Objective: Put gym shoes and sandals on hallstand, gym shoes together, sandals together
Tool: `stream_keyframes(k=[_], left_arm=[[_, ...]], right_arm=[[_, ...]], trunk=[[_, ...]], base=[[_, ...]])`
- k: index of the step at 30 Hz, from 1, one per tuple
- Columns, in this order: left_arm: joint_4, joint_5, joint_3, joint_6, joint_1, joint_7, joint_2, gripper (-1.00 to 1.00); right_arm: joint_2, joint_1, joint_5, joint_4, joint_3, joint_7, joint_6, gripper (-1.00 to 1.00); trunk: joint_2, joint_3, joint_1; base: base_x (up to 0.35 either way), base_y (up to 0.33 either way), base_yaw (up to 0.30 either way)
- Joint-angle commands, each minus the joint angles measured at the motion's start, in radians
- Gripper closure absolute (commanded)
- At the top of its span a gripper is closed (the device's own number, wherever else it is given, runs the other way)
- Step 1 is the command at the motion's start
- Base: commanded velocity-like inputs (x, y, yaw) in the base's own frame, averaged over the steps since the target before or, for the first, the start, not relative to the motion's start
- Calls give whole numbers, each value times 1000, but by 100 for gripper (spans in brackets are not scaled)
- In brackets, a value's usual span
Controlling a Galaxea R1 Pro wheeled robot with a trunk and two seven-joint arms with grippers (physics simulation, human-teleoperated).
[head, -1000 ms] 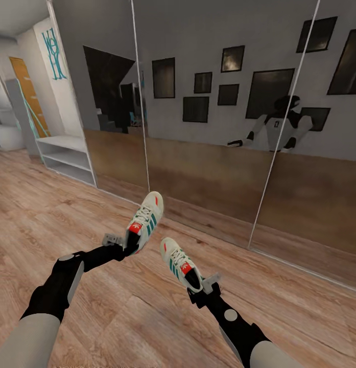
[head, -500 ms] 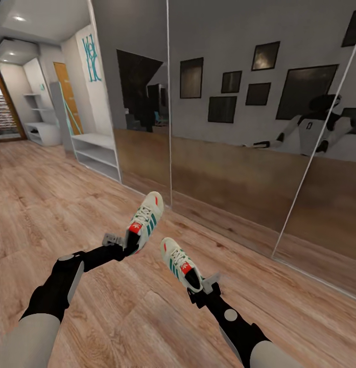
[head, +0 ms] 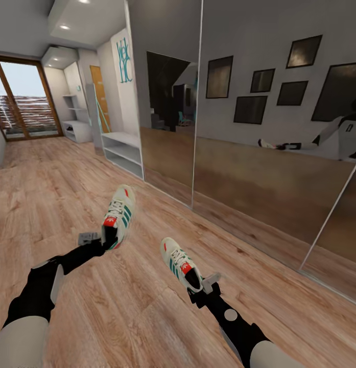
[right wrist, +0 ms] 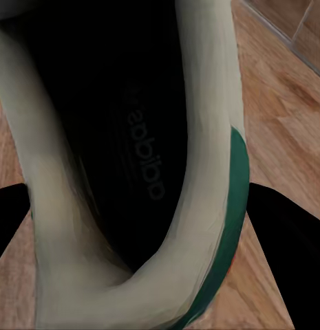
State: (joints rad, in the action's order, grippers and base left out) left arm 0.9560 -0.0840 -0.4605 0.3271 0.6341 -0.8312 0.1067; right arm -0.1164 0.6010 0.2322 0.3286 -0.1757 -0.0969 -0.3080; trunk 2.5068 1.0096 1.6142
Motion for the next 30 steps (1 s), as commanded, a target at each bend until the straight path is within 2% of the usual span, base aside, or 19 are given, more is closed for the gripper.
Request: stream_keyframes(k=[1, 5, 12, 23, 26, 27, 28, 30], left_arm=[[1, -6, -17, 6, 1, -6, -1, 100], [1, -7, -40, 6, 1, -5, -1, 100], [0, -5, -44, 3, 1, -6, -2, 100], [0, -3, -43, 4, 1, -6, -4, 100], [0, -3, -43, 4, 1, -6, -4, 100], [0, -3, -43, 4, 1, -7, -4, 100], [0, -3, -43, 4, 1, -7, -4, 100], [0, -3, -43, 4, 1, -7, -5, 100]], right_arm=[[0, 1, 7, 0, 3, -1, -3, 100], [0, 1, 7, 0, 2, -1, -3, 100], [0, 1, 7, 0, 3, -1, -3, 100], [0, 0, 5, 1, 10, 3, -3, 100], [0, 0, 4, 5, 40, 3, 0, 100], [0, 1, 3, 74, 98, 3, 41, 100], [0, 1, 3, 125, 132, 3, 96, 100], [0, 2, 1, 169, 175, 2, 156, 100]], trunk=[[0, 1, 0], [0, 1, 0], [0, 1, 0], [0, 1, 0], [0, 1, 0], [0, 1, 0], [0, 1, 0], [0, 1, 0]], base=[[0, 0, 298], [0, 0, 298], [176, 0, 283], [343, 0, 24], [346, 0, 0], [346, 0, 0], [346, 0, 0], [346, 0, 0]])
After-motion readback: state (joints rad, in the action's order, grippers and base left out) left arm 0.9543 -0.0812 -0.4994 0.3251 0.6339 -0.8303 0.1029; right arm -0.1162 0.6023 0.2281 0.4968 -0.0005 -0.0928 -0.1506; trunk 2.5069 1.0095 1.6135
